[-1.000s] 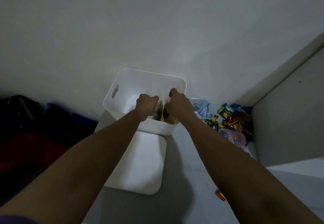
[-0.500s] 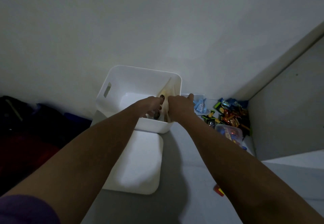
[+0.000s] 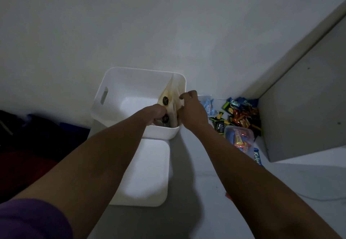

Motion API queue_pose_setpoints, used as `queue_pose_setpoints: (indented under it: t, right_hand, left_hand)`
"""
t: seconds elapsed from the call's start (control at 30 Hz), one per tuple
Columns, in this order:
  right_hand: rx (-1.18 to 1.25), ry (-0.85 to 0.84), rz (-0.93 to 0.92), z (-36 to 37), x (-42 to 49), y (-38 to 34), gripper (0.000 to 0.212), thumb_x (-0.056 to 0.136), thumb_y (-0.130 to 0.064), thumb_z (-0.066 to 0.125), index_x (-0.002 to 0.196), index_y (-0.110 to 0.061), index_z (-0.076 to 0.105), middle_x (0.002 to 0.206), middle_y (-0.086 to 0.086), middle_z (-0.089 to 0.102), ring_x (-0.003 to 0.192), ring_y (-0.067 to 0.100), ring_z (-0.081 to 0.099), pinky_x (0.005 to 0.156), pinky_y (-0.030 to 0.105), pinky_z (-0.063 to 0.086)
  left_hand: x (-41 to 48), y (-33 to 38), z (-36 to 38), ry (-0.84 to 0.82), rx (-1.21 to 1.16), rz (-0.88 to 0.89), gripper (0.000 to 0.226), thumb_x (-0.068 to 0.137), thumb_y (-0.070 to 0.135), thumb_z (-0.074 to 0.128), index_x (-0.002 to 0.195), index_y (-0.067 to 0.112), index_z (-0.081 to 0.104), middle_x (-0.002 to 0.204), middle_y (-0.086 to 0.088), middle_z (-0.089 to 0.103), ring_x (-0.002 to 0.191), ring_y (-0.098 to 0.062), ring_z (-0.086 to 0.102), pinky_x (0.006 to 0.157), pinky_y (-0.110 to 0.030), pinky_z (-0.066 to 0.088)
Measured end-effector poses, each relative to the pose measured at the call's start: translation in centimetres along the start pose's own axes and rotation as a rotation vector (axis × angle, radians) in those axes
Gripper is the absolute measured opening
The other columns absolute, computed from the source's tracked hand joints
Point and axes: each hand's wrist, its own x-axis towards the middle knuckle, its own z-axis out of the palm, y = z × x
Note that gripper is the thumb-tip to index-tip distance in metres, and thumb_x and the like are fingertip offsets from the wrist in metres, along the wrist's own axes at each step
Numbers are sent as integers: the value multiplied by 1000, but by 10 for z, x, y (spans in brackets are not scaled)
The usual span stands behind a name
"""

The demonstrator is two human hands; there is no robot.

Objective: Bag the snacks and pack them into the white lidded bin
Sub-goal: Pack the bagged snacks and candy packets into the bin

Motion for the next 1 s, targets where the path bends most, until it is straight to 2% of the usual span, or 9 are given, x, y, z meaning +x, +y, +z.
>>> queue_pose_setpoints:
  t: [0.1, 0.23, 0.33, 0.43, 0.57, 0.63, 0.8, 0.9, 1.0]
  right_hand:
    - [206, 9, 96, 5, -4, 7, 33, 93, -9, 51, 126, -9, 53, 127, 12, 53, 108, 31, 59, 84, 37, 49]
    - [396, 10, 96, 6, -15, 12, 32, 97, -15, 50, 128, -10, 55, 115, 11, 67, 103, 24, 64, 80, 28, 45]
    - [400, -2, 119, 1, -24, 16, 36, 100, -18, 48, 135, -9, 50, 117, 12, 67, 106, 25, 62, 82, 27, 43]
    - [366, -5, 142, -6, -33, 26, 35, 101, -20, 46, 134, -7, 52, 121, 16, 65, 112, 29, 60, 89, 33, 45]
    - [291, 6, 147, -30, -45, 44, 32, 99, -14, 48, 127, -4, 56, 119, 18, 65, 111, 32, 60, 89, 34, 46]
    - [260, 19, 175, -46, -49, 58, 33, 98, -15, 49, 128, -5, 55, 118, 18, 65, 111, 32, 60, 88, 33, 45]
    - [239, 40, 236, -86, -53, 107, 34, 98, -15, 49, 129, 0, 53, 106, 24, 67, 101, 31, 62, 81, 29, 43]
    - [226, 51, 270, -103, -57, 141, 27, 97, -15, 48, 119, 0, 57, 101, 20, 67, 91, 30, 62, 69, 27, 38]
    - [228, 55, 316, -105, -63, 177, 20, 96, -15, 50, 108, -2, 59, 98, 14, 66, 93, 27, 61, 69, 27, 36]
  left_hand:
    - [0, 2, 3, -47, -11, -7, 15, 95, 15, 49, 98, 5, 59, 79, -9, 59, 53, -16, 51, 41, -19, 40]
    - [-2, 2, 9, 4, 40, 21, 13, 94, 12, 47, 93, 6, 58, 78, -9, 57, 54, -16, 50, 40, -20, 40]
    - [0, 4, 10, 145, 56, 110, 20, 92, 4, 46, 105, 0, 61, 86, -12, 61, 65, -21, 57, 50, -24, 46]
    - [-6, 13, 12, 270, -42, 232, 33, 95, 14, 45, 118, -4, 61, 114, -23, 65, 82, -28, 57, 68, -33, 46]
    - [-30, 32, 19, 445, 9, 394, 39, 95, 18, 47, 132, 7, 56, 135, -13, 57, 117, -31, 55, 94, -32, 43]
    - [-39, 45, 25, 506, 58, 477, 42, 95, 23, 49, 134, 9, 54, 138, -12, 55, 126, -30, 51, 104, -34, 39]
    - [-51, 84, 54, 584, 170, 614, 46, 90, 37, 55, 132, 16, 54, 133, -8, 58, 123, -30, 53, 103, -46, 44]
    - [-56, 104, 84, 670, 339, 692, 45, 91, 40, 53, 131, 19, 54, 132, -6, 57, 124, -29, 48, 102, -46, 40]
    - [-51, 112, 119, 742, 520, 811, 45, 92, 40, 53, 130, 18, 55, 130, -7, 57, 122, -30, 47, 98, -44, 36]
